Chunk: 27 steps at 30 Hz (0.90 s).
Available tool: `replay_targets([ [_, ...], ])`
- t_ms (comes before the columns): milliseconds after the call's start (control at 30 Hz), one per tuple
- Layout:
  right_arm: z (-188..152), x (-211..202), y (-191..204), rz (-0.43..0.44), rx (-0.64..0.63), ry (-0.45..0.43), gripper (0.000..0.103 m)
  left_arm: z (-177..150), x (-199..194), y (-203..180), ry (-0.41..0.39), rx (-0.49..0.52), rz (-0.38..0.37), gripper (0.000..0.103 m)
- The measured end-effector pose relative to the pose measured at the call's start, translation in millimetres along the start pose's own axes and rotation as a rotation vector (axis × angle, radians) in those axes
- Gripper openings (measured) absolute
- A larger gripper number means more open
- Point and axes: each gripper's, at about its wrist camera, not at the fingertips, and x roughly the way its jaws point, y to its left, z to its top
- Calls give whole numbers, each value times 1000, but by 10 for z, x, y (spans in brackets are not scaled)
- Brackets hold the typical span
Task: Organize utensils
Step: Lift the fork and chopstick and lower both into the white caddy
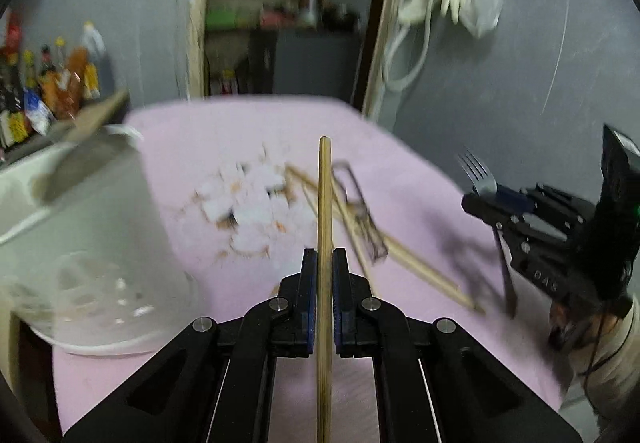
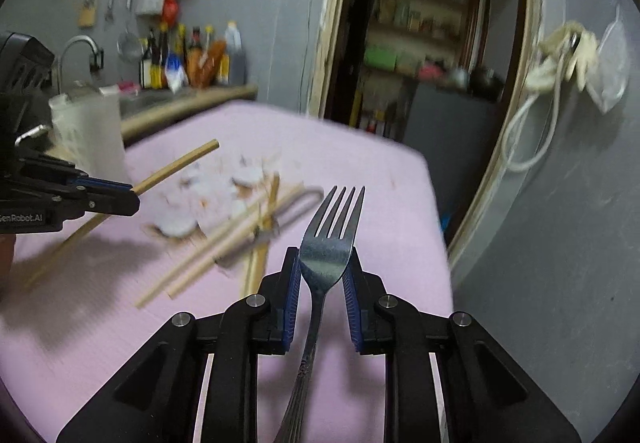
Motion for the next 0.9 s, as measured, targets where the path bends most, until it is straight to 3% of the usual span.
replay_targets([
  [133, 66, -212, 135, -54, -27, -139, 18, 112, -177, -20, -125, -19, 18, 5],
  [400, 423, -440, 278, -81, -55, -345, 18, 326, -459, 54, -284, -83, -1, 5],
  [700, 955, -485, 471, 34, -42, -497, 18, 683, -942, 477, -456, -151, 51, 5],
  [900, 1387, -409, 732, 197, -5, -602, 18, 851, -1234, 969, -572, -220, 118, 5],
])
